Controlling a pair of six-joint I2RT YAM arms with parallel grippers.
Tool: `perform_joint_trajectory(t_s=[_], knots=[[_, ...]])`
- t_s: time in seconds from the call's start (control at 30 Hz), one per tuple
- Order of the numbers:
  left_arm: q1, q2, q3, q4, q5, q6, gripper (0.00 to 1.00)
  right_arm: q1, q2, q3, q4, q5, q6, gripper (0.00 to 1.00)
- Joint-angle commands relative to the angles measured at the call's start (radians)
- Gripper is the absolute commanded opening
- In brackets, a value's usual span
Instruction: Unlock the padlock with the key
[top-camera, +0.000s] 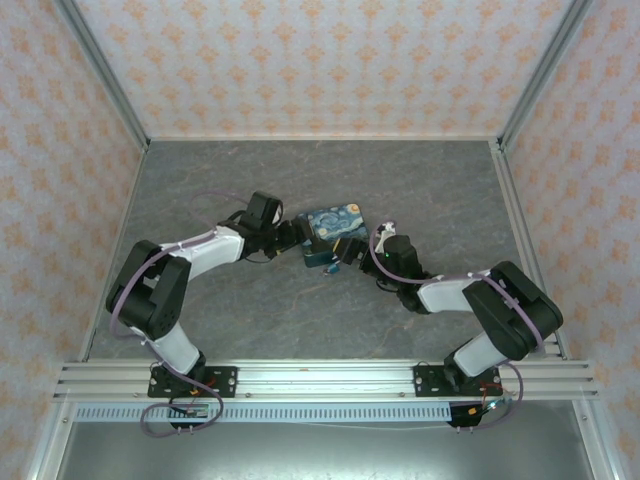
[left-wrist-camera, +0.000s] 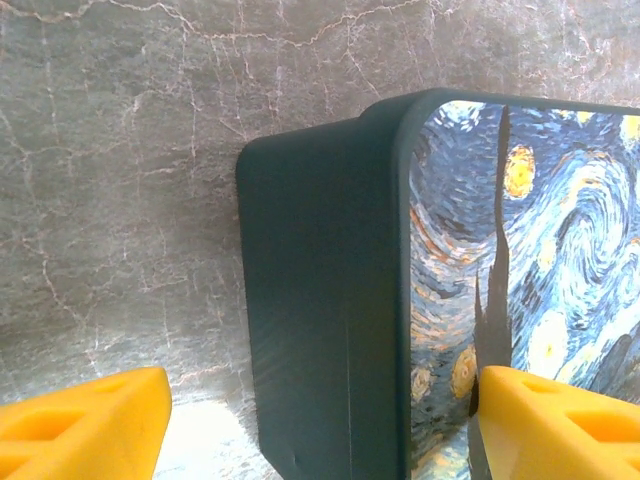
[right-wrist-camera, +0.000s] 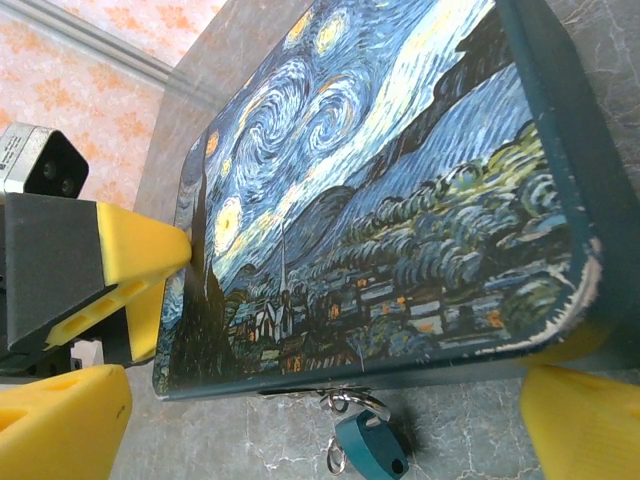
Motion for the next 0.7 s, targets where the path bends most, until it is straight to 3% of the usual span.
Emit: perform_joint_trajectory(t_s=[0.0, 0.23, 0.4, 0.67], knots=[[-0.004, 0.009, -0.051, -0.133, -0.039, -0.014, 0.79, -0.024, -0.023, -0.012, 0.072, -0.043, -0.046, 0.99], [-0.006, -0.009, -0.038, -0.162, -0.056, -0.009, 0.79, -0.063, -0.056, -0.08, 0.158, -0.154, -0.059, 1.0], [-0.011, -0.01, -0.052, -0.14, -0.051, -0.026, 0.79, -0.063, -0.05, -0.107, 0.188, -0.167, -0.084, 1.0], [-0.018, -0.001, -0.046, -0.141, -0.054, -0.034, 0.79, -0.057, 0.053, -0.095, 0.289, -0.211, -0.076, 0.88]])
